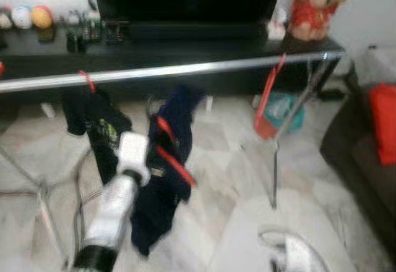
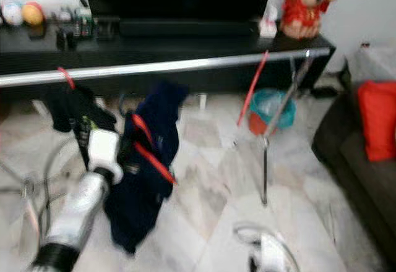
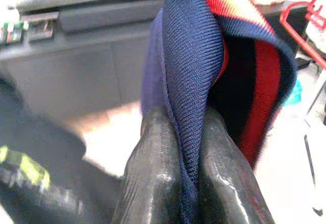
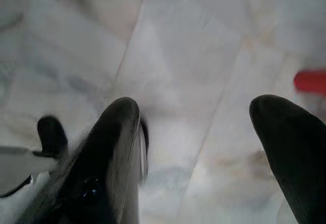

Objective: Hang hanger

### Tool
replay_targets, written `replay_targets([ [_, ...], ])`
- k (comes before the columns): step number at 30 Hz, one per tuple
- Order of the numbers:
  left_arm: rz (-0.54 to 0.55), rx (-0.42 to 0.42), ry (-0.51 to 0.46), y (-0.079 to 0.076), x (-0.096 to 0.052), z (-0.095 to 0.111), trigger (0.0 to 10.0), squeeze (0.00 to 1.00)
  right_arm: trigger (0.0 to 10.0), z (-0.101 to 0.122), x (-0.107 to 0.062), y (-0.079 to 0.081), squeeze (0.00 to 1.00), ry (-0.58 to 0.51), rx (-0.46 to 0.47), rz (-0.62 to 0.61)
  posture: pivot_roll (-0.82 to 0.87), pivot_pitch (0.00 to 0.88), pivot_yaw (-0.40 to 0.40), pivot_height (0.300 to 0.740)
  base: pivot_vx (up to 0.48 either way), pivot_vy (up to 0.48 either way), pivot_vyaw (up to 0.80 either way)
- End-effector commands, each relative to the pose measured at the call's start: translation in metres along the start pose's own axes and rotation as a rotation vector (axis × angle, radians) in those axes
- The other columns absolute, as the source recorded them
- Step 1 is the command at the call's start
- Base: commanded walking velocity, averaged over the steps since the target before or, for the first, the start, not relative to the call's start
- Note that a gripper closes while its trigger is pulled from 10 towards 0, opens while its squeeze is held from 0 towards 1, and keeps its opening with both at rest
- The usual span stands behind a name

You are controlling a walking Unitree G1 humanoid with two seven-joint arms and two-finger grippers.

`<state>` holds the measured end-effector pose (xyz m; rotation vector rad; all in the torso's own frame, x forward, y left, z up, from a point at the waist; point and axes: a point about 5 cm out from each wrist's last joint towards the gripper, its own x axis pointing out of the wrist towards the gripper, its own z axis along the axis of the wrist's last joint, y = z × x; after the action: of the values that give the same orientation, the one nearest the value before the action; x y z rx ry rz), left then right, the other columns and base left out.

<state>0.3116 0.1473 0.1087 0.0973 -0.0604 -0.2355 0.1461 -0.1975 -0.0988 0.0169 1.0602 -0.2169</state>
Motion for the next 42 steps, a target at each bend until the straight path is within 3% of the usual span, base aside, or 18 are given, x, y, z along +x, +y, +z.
replay_targets([
  [1,-0.082,0.024,-0.036,-0.016,0.005,0.014,10.0,0.0,10.0,-0.005,-0.001,-0.012,0.0,0.019,0.011,-0.04,0.01,0.06,-0.033,0.74,0.409,0.0,0.0],
  [4,-0.098,0.027,-0.039,-0.019,0.006,0.017,10.0,0.0,10.0,-0.001,0.0,-0.011,0.0,0.01,0.061,-0.034,0.01,0.06,-0.03,0.74,0.409,0.0,-0.53],
  [12,-0.14,0.029,-0.018,-0.026,0.007,0.019,10.0,0.0,10.0,0.02,0.002,0.004,0.0,-0.044,0.039,0.044,0.01,0.06,-0.028,0.74,0.338,0.0,-0.56],
  [25,-0.225,0.044,0.054,-0.033,0.0,0.013,10.0,0.0,10.0,0.016,0.001,0.017,0.0,-0.037,0.013,0.08,0.02,0.075,-0.015,0.74,0.0,0.0,0.0],
  [34,-0.124,0.038,0.12,-0.036,0.02,0.011,10.0,0.0,10.0,0.015,0.001,0.021,0.0,-0.033,-0.003,0.097,0.01,0.073,-0.017,0.74,0.0,0.0,0.0],
  [37,-0.061,0.053,0.177,-0.031,0.026,-0.001,10.0,0.0,10.0,0.015,0.001,0.022,0.0,-0.035,0.001,0.101,0.01,0.072,-0.018,0.74,0.0,0.0,0.0],
  [42,0.025,0.048,0.192,-0.018,0.034,-0.005,10.0,0.0,10.0,0.016,0.001,0.021,0.0,-0.04,-0.011,0.102,0.01,0.069,-0.02,0.74,0.0,0.0,0.0],
])
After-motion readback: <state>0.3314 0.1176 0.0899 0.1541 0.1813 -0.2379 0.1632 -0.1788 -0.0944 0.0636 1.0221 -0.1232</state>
